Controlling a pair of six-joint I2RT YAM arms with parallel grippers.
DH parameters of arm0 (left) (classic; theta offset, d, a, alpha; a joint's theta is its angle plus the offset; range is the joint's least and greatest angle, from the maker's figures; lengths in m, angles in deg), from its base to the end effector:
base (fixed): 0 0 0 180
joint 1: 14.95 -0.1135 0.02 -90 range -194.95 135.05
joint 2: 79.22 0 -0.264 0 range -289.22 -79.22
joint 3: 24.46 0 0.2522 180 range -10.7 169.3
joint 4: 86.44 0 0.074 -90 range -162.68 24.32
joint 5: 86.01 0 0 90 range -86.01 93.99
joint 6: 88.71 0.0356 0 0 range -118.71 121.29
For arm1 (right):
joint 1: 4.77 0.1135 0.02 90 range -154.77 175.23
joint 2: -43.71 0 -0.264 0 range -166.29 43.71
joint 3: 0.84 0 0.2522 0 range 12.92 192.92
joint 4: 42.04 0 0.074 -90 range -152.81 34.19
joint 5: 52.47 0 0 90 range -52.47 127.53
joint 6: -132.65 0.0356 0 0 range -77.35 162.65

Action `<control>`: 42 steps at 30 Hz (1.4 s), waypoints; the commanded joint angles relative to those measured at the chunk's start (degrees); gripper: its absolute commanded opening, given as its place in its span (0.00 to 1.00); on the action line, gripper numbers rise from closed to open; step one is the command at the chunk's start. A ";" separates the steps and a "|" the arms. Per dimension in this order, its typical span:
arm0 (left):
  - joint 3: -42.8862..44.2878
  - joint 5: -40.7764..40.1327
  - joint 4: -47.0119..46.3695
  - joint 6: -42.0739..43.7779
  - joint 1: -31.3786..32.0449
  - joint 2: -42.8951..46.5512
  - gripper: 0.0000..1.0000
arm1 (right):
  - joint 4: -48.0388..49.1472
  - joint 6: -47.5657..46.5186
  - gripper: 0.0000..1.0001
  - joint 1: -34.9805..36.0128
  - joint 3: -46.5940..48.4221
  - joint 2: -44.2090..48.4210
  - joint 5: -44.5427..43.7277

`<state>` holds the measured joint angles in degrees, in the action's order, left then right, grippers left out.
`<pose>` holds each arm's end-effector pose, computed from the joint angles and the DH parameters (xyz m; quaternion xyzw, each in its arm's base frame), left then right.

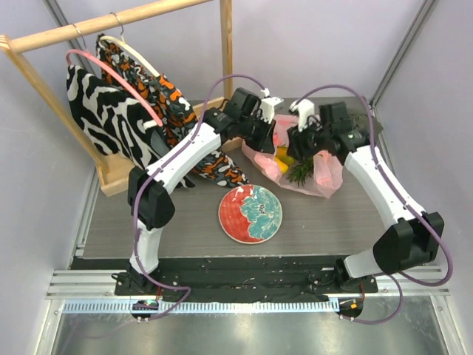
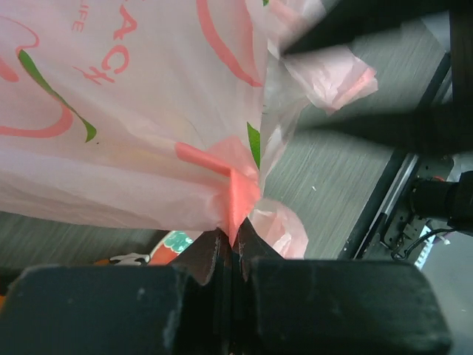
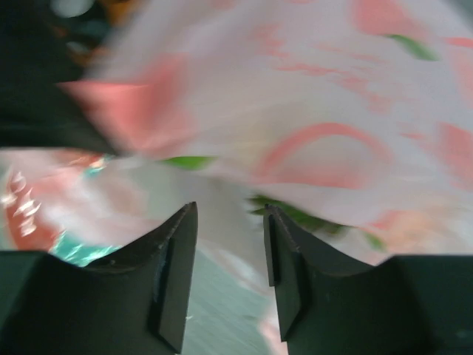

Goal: Take the fake fruits out of the plastic bag
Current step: Adjust the plastic bag at the center of the board, then take out the fake fruit from the plastic bag.

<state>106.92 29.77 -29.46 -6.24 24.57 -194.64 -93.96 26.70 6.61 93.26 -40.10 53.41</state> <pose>0.3418 -0.3020 0.3517 0.3333 0.8273 -0.3474 0.2895 0.3124 0.0728 0.3491 -0.2684 0.8645 0.1097 0.4105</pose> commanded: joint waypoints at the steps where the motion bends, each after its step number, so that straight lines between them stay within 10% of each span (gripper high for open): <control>1: 3.14 2.17 -1.38 -2.84 -0.68 -0.86 0.00 | -3.86 0.74 0.44 2.86 -6.68 0.58 10.13; 6: 1.12 4.53 -3.40 -7.13 -1.47 0.19 0.00 | -3.25 2.83 0.39 2.86 -6.95 -2.14 9.28; 15: 0.50 7.35 -4.73 -8.64 -2.35 1.33 0.00 | 4.14 17.77 0.40 -0.12 -0.99 -13.02 -18.66; 25: -2.75 8.50 -4.64 -7.68 -2.35 3.18 0.00 | -3.16 34.75 0.82 -1.98 0.63 -17.26 -10.96; 42: -4.07 8.41 -5.08 -7.94 -2.17 3.27 0.00 | -4.21 41.08 0.64 -0.04 -1.33 -25.15 -22.20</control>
<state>102.92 37.05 -32.63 -13.76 22.41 -194.42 -99.16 65.24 6.65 91.86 -60.99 36.38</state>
